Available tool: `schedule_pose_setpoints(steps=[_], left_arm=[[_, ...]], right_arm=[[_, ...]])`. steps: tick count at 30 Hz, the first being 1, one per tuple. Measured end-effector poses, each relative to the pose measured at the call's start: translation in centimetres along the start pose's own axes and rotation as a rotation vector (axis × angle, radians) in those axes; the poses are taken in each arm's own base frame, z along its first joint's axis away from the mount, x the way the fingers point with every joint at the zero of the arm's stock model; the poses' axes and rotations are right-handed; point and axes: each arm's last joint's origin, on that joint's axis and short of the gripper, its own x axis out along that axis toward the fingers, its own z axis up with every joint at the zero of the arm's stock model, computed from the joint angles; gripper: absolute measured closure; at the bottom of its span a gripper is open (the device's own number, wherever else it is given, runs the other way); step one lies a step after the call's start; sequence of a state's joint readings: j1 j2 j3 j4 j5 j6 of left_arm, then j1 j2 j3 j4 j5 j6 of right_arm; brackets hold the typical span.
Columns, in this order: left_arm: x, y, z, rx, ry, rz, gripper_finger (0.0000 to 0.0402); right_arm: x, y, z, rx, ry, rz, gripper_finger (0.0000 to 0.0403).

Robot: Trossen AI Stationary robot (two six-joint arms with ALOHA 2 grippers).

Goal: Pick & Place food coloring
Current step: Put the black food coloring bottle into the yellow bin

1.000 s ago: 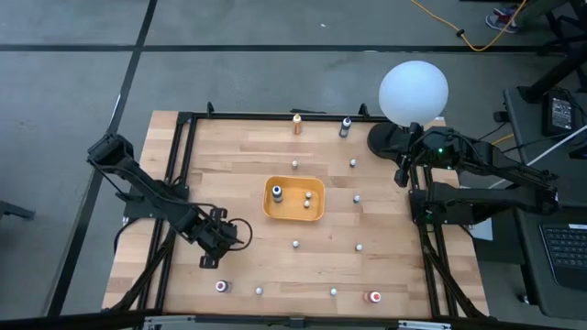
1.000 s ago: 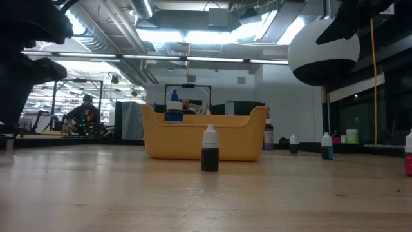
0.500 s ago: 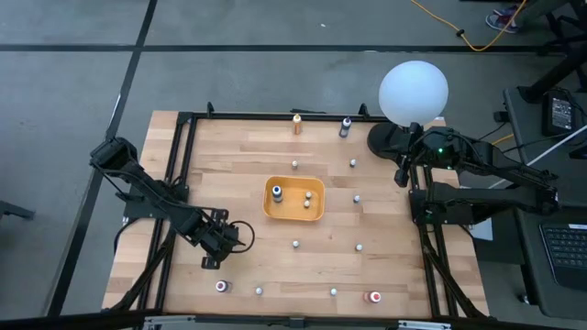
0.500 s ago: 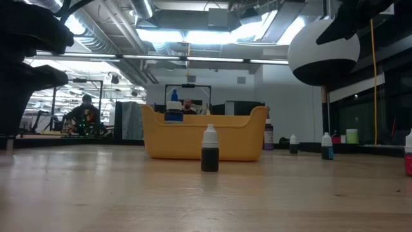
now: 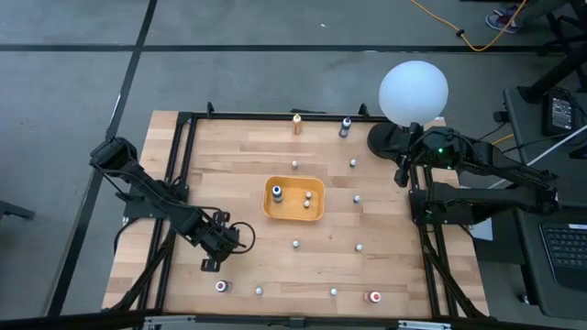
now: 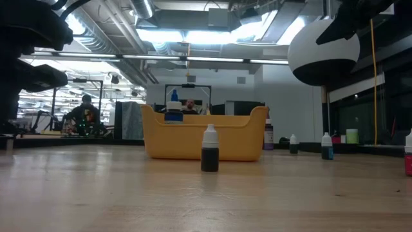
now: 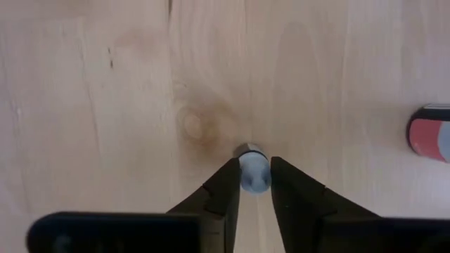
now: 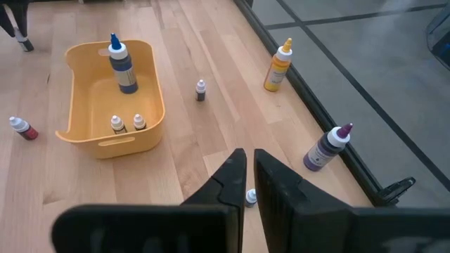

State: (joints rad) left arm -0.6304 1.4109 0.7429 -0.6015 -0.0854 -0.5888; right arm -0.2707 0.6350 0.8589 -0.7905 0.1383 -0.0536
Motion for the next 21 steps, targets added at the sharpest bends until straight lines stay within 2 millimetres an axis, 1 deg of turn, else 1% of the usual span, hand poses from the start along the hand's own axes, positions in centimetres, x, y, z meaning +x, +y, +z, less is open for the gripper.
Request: schedule_pose_setpoints(steps=[4, 11, 15, 21], left_arm=[[0.0, 0.0, 0.0, 0.000, 0.001, -0.002, 0.0345], [-0.3, -0.1, 0.1, 0.000, -0.002, -0.014, 0.0344], [-1.7, -0.4, 0.9, 0.002, -0.031, -0.032, 0.0347], [-3.9, -0.2, 1.7, -0.016, -0.028, -0.041, 0.0347]], right_arm=[[0.0, 0.0, 0.0, 0.000, -0.001, 0.000, 0.0369], [0.0, 0.0, 0.0, 0.000, 0.000, 0.000, 0.0369], [0.0, 0.0, 0.0, 0.000, 0.000, 0.000, 0.0369], [0.0, 0.0, 0.0, 0.000, 0.000, 0.000, 0.0369]])
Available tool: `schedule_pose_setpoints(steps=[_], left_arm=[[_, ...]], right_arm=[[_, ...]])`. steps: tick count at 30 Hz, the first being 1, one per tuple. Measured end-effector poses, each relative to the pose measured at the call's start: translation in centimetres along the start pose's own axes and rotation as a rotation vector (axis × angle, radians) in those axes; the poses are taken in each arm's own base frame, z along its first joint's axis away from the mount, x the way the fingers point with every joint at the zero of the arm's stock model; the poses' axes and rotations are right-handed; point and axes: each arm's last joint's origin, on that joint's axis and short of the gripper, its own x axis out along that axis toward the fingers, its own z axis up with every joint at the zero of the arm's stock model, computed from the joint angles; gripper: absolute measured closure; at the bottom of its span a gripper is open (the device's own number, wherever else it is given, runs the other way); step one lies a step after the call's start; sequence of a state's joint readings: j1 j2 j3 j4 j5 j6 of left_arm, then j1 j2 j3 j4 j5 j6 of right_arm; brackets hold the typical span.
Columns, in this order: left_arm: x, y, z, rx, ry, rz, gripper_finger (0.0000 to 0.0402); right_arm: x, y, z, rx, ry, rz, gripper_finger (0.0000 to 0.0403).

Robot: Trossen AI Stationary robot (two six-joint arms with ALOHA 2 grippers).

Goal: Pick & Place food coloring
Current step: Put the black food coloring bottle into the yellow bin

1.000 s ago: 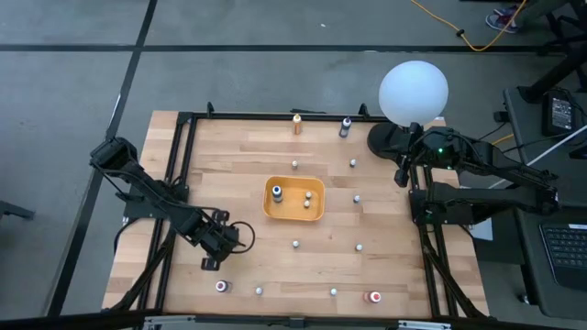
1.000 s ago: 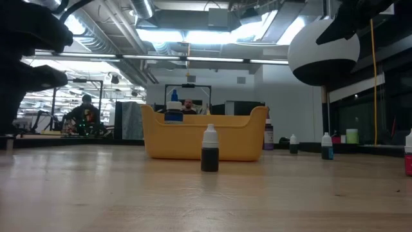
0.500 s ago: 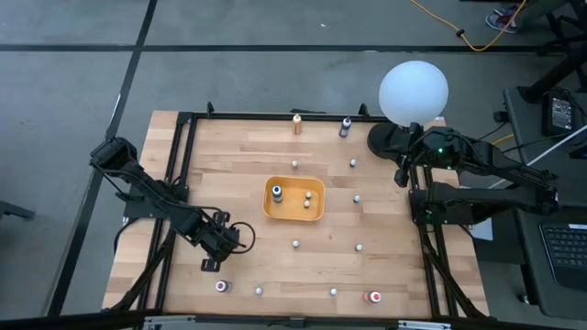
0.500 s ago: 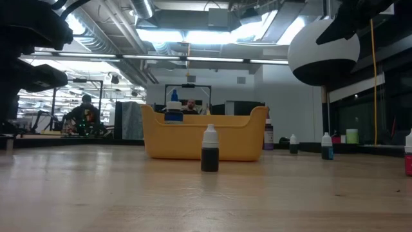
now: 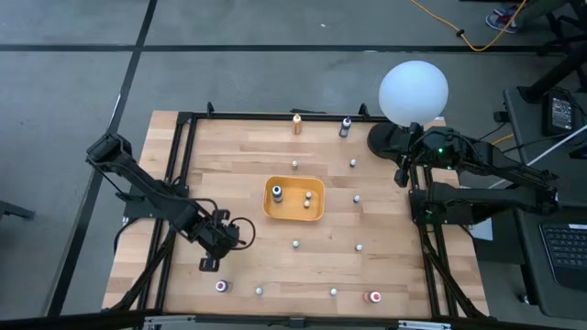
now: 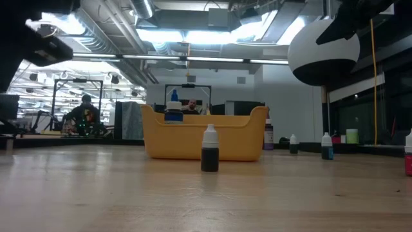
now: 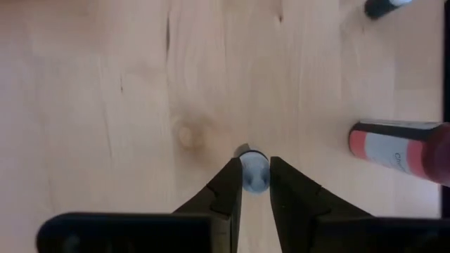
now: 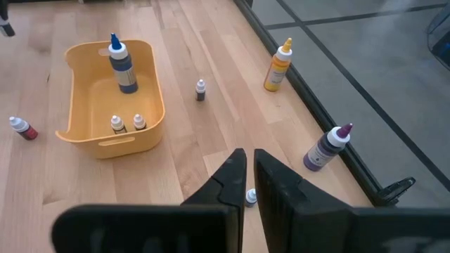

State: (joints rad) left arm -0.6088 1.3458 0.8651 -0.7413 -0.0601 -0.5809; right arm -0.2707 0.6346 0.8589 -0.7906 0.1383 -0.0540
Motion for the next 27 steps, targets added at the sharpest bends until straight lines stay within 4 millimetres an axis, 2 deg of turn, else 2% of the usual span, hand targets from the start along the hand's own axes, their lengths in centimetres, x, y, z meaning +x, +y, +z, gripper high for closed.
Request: schedule_pose_setpoints(steps=[11, 15, 19, 27], left_arm=[[-0.4, 0.8, 0.5, -0.014, -0.005, 0.010, 0.0347], [-1.3, 1.3, 1.5, -0.013, -0.018, 0.011, 0.0347], [-3.4, 2.0, 3.5, 0.011, -0.058, 0.016, 0.0347], [-9.5, 5.1, 8.1, -0.016, -0.174, 0.058, 0.0347]], right_arm=[[0.0, 0.0, 0.0, -0.001, 0.000, 0.000, 0.0369], [0.0, 0.0, 0.0, -0.001, 0.000, 0.000, 0.0369], [0.0, 0.0, 0.0, -0.001, 0.000, 0.000, 0.0369], [0.0, 0.0, 0.0, -0.001, 0.000, 0.000, 0.0369]])
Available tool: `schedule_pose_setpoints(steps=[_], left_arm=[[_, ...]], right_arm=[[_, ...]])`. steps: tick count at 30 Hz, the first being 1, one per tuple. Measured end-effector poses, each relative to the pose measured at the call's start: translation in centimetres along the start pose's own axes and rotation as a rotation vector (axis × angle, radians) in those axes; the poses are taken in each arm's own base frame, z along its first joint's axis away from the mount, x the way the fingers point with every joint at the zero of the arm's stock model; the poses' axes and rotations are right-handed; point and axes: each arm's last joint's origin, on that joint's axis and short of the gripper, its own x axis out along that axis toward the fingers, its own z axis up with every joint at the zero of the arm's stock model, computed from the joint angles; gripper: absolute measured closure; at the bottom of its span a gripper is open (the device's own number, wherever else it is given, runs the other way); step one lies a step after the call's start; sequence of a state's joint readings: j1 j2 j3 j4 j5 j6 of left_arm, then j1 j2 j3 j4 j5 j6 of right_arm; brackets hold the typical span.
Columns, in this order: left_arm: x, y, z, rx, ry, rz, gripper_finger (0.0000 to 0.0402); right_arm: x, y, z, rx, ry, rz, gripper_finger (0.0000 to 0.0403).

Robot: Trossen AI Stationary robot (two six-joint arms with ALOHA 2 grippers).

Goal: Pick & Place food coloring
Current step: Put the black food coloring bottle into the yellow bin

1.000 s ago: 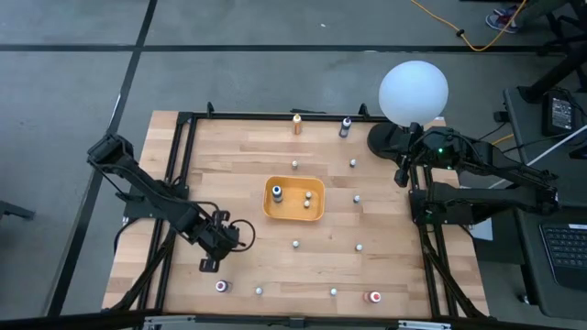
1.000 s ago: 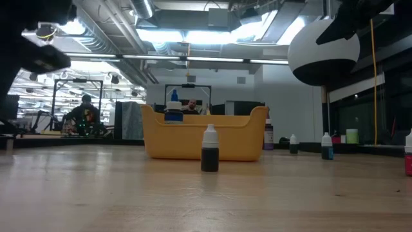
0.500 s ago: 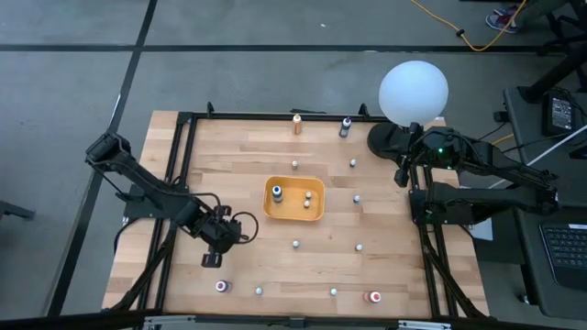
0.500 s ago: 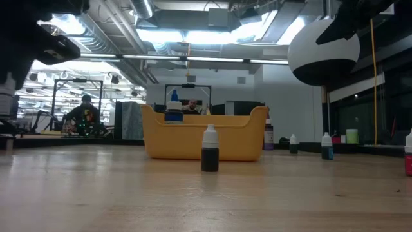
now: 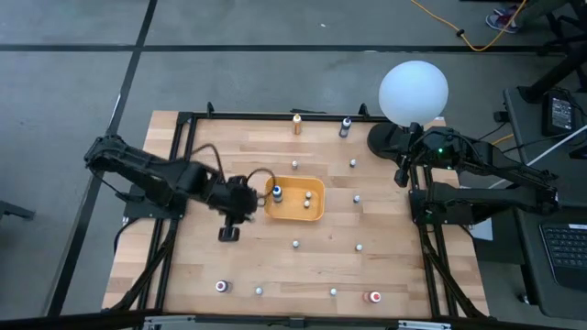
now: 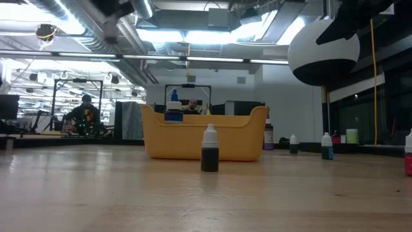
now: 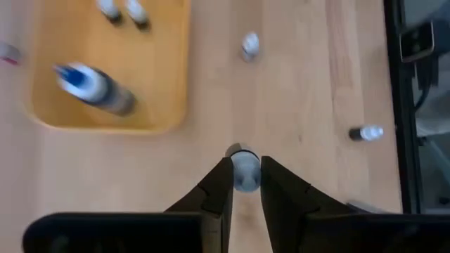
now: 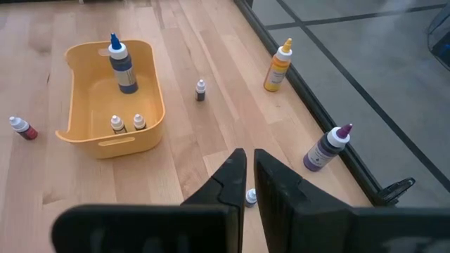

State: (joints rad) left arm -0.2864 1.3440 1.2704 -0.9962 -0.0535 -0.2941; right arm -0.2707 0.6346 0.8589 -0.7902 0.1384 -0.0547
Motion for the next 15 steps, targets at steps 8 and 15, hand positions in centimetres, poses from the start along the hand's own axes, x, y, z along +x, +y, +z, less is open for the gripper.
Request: schedule_pose_setpoints(steps=[8, 15], left_arm=[[-1.2, 2.6, 5.3, 0.074, 0.013, 0.034, 0.0347], [-0.9, 4.4, 10.4, 0.134, -0.056, 0.048, 0.0347]], right_arm=[[0.0, 0.0, 0.0, -0.001, -0.004, -0.001, 0.0369], [0.0, 0.0, 0.0, -0.004, -0.004, -0.001, 0.0369]])
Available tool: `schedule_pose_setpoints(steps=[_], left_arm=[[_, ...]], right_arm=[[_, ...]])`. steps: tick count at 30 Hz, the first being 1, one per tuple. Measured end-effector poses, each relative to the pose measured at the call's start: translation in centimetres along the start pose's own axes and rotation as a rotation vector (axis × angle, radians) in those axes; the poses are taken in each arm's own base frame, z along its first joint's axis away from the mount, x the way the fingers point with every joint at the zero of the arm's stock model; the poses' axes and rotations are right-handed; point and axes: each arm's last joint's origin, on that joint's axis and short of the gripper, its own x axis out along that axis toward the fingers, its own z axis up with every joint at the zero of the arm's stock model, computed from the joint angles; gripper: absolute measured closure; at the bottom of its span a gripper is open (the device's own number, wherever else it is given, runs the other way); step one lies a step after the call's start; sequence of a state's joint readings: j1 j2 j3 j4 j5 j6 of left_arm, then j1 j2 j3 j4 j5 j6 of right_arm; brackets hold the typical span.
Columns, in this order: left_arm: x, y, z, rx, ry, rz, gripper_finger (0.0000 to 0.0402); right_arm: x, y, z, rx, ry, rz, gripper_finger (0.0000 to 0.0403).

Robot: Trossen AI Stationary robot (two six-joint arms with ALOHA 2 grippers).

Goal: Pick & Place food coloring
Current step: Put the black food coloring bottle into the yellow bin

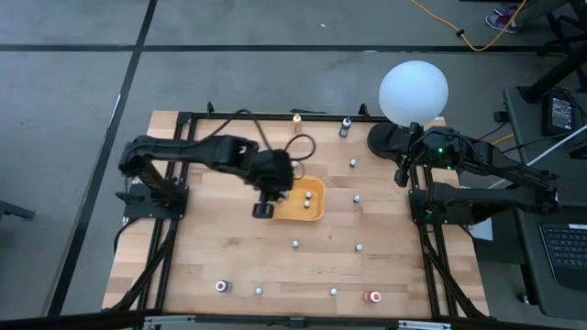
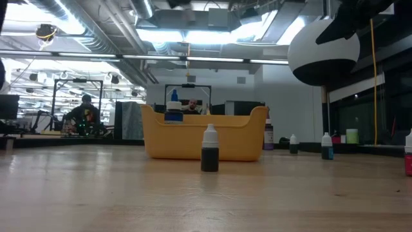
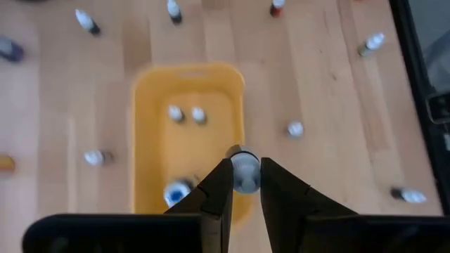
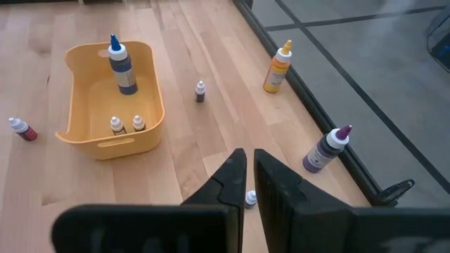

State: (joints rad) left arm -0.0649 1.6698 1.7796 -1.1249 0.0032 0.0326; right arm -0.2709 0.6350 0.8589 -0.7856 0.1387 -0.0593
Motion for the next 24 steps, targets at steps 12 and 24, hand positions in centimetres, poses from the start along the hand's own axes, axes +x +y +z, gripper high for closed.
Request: schedule_pose_setpoints(steps=[12, 24], left_arm=[[8.7, 1.1, 2.3, 0.082, 0.139, -0.044, 0.0347], [15.0, 1.1, 2.4, 0.106, 0.181, -0.081, 0.0347]], right_arm=[[0.0, 0.0, 0.0, -0.018, 0.000, 0.000, 0.0369], [0.0, 0.0, 0.0, -0.056, 0.001, 0.001, 0.0369]])
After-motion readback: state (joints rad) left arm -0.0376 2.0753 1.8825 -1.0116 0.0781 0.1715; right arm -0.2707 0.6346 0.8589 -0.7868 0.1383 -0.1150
